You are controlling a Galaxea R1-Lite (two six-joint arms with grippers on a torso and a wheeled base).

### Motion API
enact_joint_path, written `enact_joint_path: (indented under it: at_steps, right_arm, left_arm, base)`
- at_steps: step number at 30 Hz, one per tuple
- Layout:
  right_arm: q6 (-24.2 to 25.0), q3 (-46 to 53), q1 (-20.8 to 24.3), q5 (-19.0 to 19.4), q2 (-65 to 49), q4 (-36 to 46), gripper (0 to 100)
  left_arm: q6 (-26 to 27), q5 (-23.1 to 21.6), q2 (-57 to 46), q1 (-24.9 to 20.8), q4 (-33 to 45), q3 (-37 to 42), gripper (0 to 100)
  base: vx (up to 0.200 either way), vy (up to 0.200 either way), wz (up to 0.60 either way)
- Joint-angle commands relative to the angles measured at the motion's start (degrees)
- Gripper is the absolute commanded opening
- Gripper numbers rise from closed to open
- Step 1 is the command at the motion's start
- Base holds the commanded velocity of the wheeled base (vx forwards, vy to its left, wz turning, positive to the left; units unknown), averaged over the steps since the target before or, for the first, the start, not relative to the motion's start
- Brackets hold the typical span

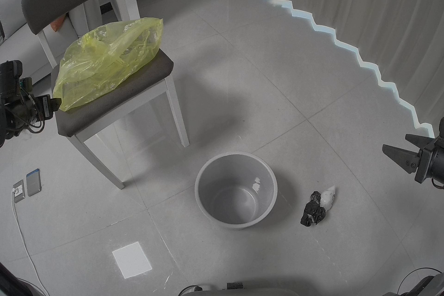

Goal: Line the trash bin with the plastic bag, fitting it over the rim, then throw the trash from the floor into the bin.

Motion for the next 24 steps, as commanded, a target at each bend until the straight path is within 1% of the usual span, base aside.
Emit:
enact_joint_path:
  at_steps: [1, 6, 9, 15, 24]
  right_arm:
    - [0.06, -0.06, 0.19, 0.01, -0.86, -0.06, 100]
    - [0.06, -0.14, -0.16, 0.01, -0.6, -0.15, 100]
    - [0.06, -0.14, -0.25, 0.1, -0.51, -0.15, 100]
    - [0.06, -0.14, -0.25, 0.1, -0.51, -0.15, 100]
    - [0.06, -0.23, -0.78, 0.1, -0.25, -0.15, 100]
  left_arm:
    - [-0.03, -0.74, 5.5, 0.43, -0.23, -2.94, 100]
    - [-0.03, -0.83, 7.43, 0.26, -0.49, -4.87, 100]
    - [-0.03, -0.91, 8.58, 0.34, -0.05, -8.47, 100]
    - [0.05, -2.06, 11.83, 0.52, -0.05, -12.6, 100]
    - [0.05, -2.06, 15.78, 1.14, -0.14, -16.47, 100]
  base:
    - [0.0, 0.0, 0.0]
    - [0.0, 0.0, 0.0]
    - [0.0, 0.0, 0.0]
    - [0.0, 0.0, 0.0]
    - [0.0, 0.0, 0.0]
